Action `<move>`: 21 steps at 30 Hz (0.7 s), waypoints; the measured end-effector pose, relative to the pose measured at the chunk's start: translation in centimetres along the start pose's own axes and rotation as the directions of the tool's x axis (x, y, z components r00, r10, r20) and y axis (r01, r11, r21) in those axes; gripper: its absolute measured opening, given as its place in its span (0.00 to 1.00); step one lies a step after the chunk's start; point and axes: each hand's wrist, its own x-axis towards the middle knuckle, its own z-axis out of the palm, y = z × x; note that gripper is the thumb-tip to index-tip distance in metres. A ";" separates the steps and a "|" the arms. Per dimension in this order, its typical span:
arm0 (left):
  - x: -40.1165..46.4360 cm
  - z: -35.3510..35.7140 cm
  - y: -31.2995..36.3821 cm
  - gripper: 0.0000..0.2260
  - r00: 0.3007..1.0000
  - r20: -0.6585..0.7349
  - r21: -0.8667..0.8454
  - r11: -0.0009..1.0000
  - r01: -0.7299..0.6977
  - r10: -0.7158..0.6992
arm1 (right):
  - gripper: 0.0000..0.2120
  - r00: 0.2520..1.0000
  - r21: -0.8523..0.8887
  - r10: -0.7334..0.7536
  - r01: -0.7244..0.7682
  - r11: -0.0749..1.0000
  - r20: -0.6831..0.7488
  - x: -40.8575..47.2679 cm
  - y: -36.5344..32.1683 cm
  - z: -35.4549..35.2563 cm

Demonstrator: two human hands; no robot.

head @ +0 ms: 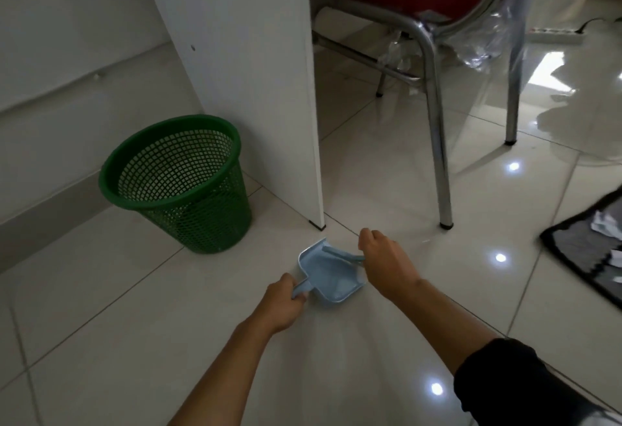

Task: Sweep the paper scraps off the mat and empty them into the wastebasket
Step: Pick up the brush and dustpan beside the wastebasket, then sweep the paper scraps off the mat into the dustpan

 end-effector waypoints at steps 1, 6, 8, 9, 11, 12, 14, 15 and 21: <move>-0.2 0.1 0.7 0.06 1.000 -0.005 -0.006 1.000 -0.026 0.026 | 0.13 1.000 -0.042 0.027 -0.026 0.999 0.016 -0.4 0.8 -0.3; -1.4 1.7 5.0 0.09 0.988 -0.011 0.027 0.988 -0.152 0.152 | 0.10 0.990 -0.135 0.139 -0.137 0.981 0.005 -3.7 5.3 -2.3; -2.0 3.2 7.3 0.07 0.985 -0.014 0.021 0.985 -0.170 0.171 | 0.10 0.979 -0.103 0.190 -0.198 0.975 -0.078 -5.5 7.7 -3.2; -2.2 4.2 8.5 0.06 0.984 -0.015 0.023 0.984 -0.176 0.176 | 0.10 0.972 -0.101 0.212 -0.222 0.970 -0.107 -6.4 9.1 -3.7; -2.5 6.6 11.0 0.07 0.983 -0.007 0.021 0.983 -0.183 0.184 | 0.10 0.959 -0.124 0.237 -0.256 0.959 -0.153 -8.2 12.3 -4.7; -2.5 7.9 12.3 0.08 0.982 -0.001 0.021 0.982 -0.189 0.189 | 0.10 0.954 -0.137 0.244 -0.269 0.953 -0.174 -9.0 14.0 -5.2; -2.4 10.6 14.8 0.09 0.979 0.015 0.014 0.979 -0.201 0.201 | 0.10 0.942 -0.160 0.261 -0.297 0.941 -0.211 -10.7 17.6 -6.4; -2.3 12.0 16.3 0.09 0.978 0.026 0.009 0.978 -0.209 0.209 | 0.09 0.932 -0.160 0.278 -0.318 0.934 -0.230 -11.5 19.4 -7.1; -1.8 19.2 26.5 0.07 0.964 0.098 -0.058 0.968 -0.244 0.249 | 0.08 0.829 -0.026 0.464 -0.496 0.868 -0.313 -15.6 30.6 -11.2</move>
